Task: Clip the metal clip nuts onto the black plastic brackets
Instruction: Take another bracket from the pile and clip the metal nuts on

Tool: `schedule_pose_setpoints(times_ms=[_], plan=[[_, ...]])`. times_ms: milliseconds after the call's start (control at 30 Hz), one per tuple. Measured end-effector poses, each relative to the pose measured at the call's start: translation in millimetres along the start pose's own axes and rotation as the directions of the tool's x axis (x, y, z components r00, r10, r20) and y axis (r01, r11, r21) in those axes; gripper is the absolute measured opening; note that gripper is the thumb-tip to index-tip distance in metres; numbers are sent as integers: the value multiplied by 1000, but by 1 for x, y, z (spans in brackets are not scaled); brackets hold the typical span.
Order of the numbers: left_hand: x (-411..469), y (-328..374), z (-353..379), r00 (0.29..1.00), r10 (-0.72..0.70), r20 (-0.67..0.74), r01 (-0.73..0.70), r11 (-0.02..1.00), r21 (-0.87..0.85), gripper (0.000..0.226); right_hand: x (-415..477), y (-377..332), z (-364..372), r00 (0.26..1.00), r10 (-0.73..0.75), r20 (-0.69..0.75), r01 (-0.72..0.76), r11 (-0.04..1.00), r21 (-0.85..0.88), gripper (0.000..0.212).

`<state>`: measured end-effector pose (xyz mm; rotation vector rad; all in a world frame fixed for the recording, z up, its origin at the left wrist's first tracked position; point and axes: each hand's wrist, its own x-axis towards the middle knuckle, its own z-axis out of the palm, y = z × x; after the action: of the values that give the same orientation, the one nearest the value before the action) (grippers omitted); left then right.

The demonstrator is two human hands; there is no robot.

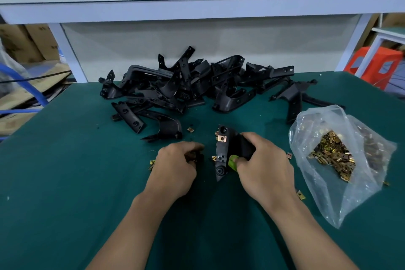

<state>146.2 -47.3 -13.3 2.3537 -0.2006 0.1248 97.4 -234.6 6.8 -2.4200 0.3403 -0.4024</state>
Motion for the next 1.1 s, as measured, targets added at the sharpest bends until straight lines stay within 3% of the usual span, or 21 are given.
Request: schedule_pose_setpoints(times_ms=[267,433,533,700,800,933,1100], plan=[[1,-1,3,998,-1,-64,2,1000,13,28,-1,-2,0,1000,-22,-14,22,1000,-2,33],[-1,1,7,992,-39,-121,34,999,-42,30,-2,-2,0,999,-40,-10,39,998,-42,32],[-5,4,8,988,20,-151,-18,1000,18,40,-1,-2,-4,999,-38,15,39,998,-51,28],[-5,6,9,990,135,37,-140,969,203,42,12,3,-25,988,56,144,-51,998,-33,39],[-5,4,8,988,148,45,-154,973,174,37,18,12,-49,971,148,186,-124,983,-135,34],[-5,5,10,987,160,5,-158,971,180,32,3,16,-73,896,223,384,-111,949,-294,35],[-2,4,11,990,139,21,-140,977,161,28,-20,24,-68,915,218,340,-43,890,-455,16]])
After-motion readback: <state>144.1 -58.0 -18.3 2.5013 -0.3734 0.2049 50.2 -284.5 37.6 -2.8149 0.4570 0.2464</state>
